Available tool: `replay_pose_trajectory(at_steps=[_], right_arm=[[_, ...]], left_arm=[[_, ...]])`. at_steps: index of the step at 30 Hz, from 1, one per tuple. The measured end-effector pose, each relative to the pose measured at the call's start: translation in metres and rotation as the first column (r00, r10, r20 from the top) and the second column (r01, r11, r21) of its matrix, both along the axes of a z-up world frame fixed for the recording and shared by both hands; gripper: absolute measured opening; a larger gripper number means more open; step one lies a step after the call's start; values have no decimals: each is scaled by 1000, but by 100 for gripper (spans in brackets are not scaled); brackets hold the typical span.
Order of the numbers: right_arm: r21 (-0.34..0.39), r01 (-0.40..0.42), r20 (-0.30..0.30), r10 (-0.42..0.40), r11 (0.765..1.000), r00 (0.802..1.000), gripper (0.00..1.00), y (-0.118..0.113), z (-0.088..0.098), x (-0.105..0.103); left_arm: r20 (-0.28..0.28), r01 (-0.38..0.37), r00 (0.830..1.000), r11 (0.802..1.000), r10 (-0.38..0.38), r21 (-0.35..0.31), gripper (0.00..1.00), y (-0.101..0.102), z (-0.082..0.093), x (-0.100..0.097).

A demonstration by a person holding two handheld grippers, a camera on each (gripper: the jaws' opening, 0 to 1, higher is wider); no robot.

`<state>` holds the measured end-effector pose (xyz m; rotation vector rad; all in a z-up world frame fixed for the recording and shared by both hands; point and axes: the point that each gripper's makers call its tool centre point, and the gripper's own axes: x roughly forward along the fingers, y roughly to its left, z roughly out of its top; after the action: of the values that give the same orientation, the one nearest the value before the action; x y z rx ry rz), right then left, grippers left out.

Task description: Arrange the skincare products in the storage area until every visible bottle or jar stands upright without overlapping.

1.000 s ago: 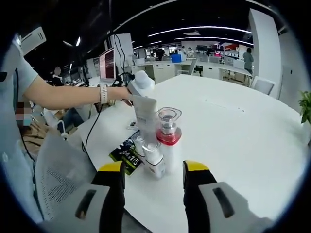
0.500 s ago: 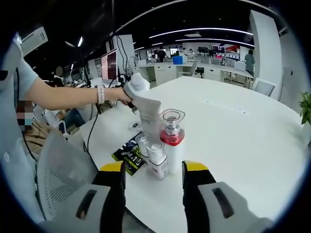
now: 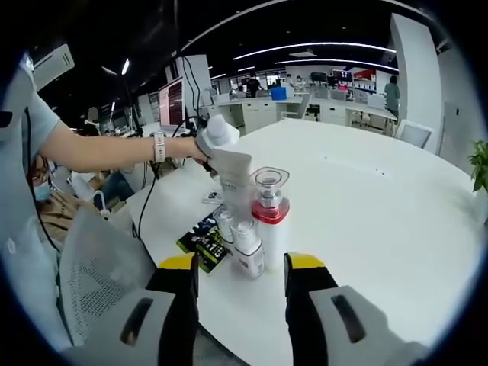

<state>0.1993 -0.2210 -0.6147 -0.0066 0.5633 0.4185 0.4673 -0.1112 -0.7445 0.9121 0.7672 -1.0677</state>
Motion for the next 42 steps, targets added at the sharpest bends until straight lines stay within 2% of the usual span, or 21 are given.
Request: replay_pose_trajectory(at_steps=[4,8,14,19,26,29,31,32,33,38,39,42], right_arm=[[4,1,-7,-1,1000,1000,45,0,-2,-1],[10,0,-12,0,1000,1000,44,0,-3,-1],[14,-6,-21,7,1000,1000,44,2,-5,-1],[16,-3,-30,3,1000,1000,44,1,-6,-1],[22,-1,-41,2,1000,999,44,1,-8,-1],[25,1,-43,0,1000,999,43,1,-7,-1],[27,4,-43,-3,1000,999,43,1,-8,-1],[29,2,-51,-1,1000,999,43,1,-9,-1],[27,1,-52,0,1000,999,43,1,-9,-1],[26,-6,-56,7,1000,998,42,3,-9,-1],[27,-6,-56,7,1000,998,42,3,-9,-1],[31,-1,-57,3,1000,998,41,4,-9,-1]], left_arm=[[13,46,999,999,-46,-2,38,-8,1,1],[1,76,997,997,-76,4,40,-11,1,5],[-86,100,991,995,-101,-13,44,-12,-2,10],[-158,141,977,990,-142,-15,43,-15,-6,10],[-206,196,960,980,-188,20,43,-18,-8,11],[-260,227,942,974,-214,21,38,-18,-10,3],[-254,236,942,971,-221,31,38,-18,-9,4],[-258,291,928,955,-269,54,39,-16,-9,2],[-260,304,924,951,-279,62,39,-16,-9,1],[-271,320,920,942,-283,101,38,-17,-9,4],[-273,352,911,928,-309,124,39,-15,-10,3],[-287,394,896,906,-340,157,42,-14,-10,0]])
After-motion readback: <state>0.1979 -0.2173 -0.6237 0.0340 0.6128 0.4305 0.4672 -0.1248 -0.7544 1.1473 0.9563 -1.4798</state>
